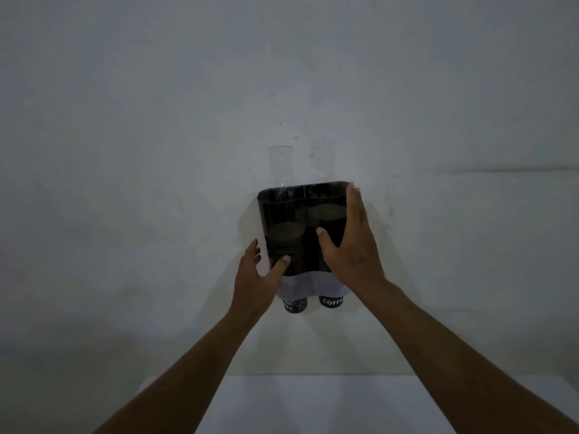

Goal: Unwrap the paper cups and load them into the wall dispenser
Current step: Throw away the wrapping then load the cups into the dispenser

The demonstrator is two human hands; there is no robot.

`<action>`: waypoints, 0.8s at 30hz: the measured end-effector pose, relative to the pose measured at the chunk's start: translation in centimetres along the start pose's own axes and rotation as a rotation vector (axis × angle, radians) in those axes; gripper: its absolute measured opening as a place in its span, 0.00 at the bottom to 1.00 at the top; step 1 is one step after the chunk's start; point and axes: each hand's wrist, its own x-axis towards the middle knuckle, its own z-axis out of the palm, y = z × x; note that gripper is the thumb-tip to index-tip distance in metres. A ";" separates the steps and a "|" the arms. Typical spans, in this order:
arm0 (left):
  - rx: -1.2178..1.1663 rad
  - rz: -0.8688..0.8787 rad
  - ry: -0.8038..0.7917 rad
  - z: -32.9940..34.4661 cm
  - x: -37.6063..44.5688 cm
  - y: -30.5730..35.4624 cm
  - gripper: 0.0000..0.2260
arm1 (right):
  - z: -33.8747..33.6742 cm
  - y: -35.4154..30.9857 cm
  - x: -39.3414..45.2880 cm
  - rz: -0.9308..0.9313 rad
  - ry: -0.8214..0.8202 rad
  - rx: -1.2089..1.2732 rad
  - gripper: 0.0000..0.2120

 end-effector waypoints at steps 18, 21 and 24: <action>-0.003 -0.292 -0.271 3.3 -0.6 -9.1 0.23 | 3.6 10.4 -9.0 0.544 -0.234 0.195 0.36; -0.035 -0.271 -0.219 3.4 -0.3 -9.5 0.19 | 4.3 11.3 -8.5 0.580 -0.261 0.257 0.32; -0.054 -0.253 -0.194 3.4 -0.2 -10.1 0.18 | 4.7 11.8 -8.1 0.609 -0.209 0.318 0.28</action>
